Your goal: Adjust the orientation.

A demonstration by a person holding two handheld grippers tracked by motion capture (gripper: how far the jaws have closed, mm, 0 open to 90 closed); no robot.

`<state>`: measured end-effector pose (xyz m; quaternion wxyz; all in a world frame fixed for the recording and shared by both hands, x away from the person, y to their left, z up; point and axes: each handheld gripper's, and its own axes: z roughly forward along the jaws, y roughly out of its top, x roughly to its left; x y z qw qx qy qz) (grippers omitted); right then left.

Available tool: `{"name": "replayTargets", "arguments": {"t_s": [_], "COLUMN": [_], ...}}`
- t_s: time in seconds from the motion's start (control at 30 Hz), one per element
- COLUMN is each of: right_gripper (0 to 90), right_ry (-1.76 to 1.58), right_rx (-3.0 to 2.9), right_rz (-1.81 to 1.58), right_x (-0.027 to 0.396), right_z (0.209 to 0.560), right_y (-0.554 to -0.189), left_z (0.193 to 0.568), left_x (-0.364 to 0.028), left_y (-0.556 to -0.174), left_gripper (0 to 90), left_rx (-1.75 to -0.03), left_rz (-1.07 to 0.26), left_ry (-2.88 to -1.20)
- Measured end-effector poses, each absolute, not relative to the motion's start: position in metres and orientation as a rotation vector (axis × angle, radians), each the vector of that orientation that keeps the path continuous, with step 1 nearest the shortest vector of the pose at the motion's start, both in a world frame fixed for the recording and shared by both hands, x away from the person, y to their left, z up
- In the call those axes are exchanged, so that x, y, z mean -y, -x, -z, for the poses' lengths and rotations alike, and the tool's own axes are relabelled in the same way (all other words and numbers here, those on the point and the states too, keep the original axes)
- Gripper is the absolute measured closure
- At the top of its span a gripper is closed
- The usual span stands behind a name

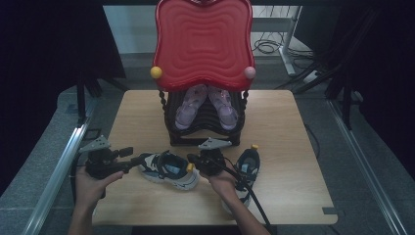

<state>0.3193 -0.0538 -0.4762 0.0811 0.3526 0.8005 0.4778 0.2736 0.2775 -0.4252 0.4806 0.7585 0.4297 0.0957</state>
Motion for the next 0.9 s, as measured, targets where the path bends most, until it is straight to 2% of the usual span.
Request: {"name": "replayTargets", "arguments": {"t_s": [0.3,0.9], "right_gripper": [90.0,89.9], "right_ry": [-1.031,-0.902], "right_rx": [-2.415,-2.499], "right_rz": [-1.422,-1.451], "right_x": [0.051,0.044], "right_z": [0.478,0.477], "right_y": [-0.311,-0.272], "left_z": [0.425,0.426], "left_x": [-0.28,-0.286], "left_y": [-0.272,-0.268], "left_gripper": [38.0,37.4], "left_rx": [-1.05,-1.073], "left_rz": [-0.251,-0.268], "left_ry": [-1.829,-1.807]}}
